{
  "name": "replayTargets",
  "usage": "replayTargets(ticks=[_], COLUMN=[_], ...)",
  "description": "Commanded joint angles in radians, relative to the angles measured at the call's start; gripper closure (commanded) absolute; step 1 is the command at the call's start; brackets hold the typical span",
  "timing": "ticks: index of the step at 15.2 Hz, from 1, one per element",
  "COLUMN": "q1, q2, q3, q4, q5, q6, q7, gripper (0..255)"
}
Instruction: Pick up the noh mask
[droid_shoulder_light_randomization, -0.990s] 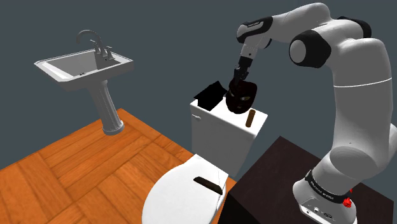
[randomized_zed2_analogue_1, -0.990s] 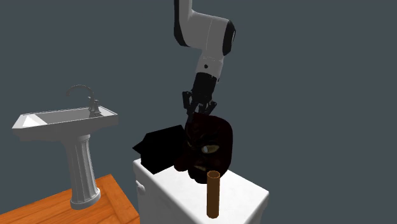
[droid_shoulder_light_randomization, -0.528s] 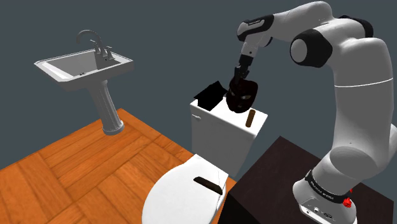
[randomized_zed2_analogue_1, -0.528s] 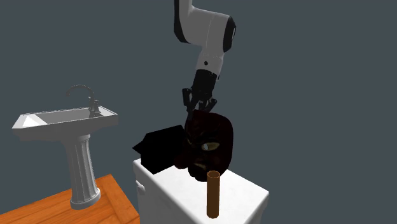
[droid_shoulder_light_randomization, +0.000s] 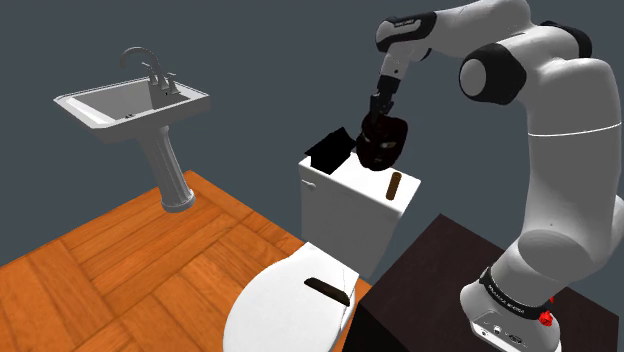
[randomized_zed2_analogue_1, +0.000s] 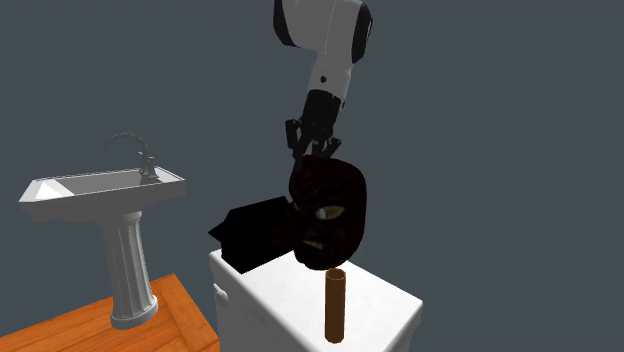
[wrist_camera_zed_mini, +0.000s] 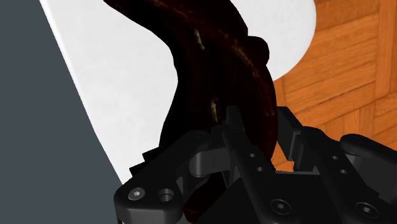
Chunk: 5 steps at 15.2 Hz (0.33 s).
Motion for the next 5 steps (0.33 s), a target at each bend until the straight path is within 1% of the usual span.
replayTargets(ticks=[1, 3, 5], q1=[-0.003, -0.006, -0.007], q2=[-0.011, -0.014, -0.014], q3=[-0.004, -0.004, -0.004], q4=[0.022, 0.044, 0.046], q5=[-0.004, -0.005, -0.006], q6=[-0.019, -0.043, -0.044], q7=[0.008, 0.016, 0.017], gripper=[255, 255, 255])
